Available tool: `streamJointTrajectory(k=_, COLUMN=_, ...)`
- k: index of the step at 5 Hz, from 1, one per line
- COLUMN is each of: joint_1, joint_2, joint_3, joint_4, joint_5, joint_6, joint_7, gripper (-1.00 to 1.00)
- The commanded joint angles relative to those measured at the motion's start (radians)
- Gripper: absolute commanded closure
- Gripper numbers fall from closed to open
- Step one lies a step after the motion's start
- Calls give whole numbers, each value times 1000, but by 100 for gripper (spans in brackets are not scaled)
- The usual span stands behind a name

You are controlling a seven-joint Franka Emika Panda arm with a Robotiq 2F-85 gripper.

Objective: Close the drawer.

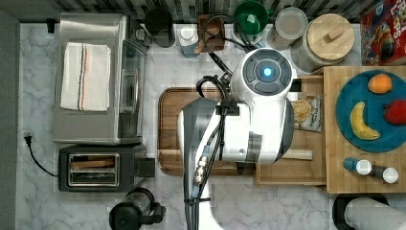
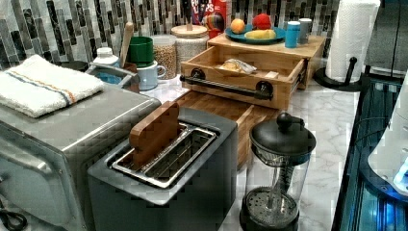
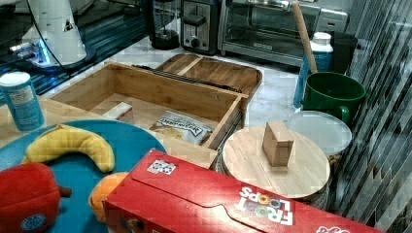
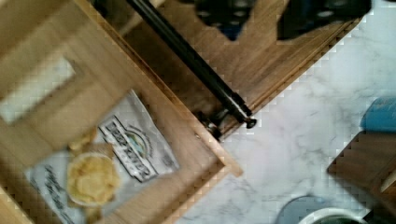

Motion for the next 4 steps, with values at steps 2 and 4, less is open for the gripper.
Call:
streamJointTrajectory(k=2, joint_1=66, joint_2=-106, joint_3=115, joint_4=-206, joint_5=49, joint_6=33, joint_7=-405, gripper=100)
streamJointTrajectory(k=4, joint_1=88, joint_2=-98, joint_3=107, joint_4=-352, joint_5=33, joint_6=194, joint_7=-535, gripper=100)
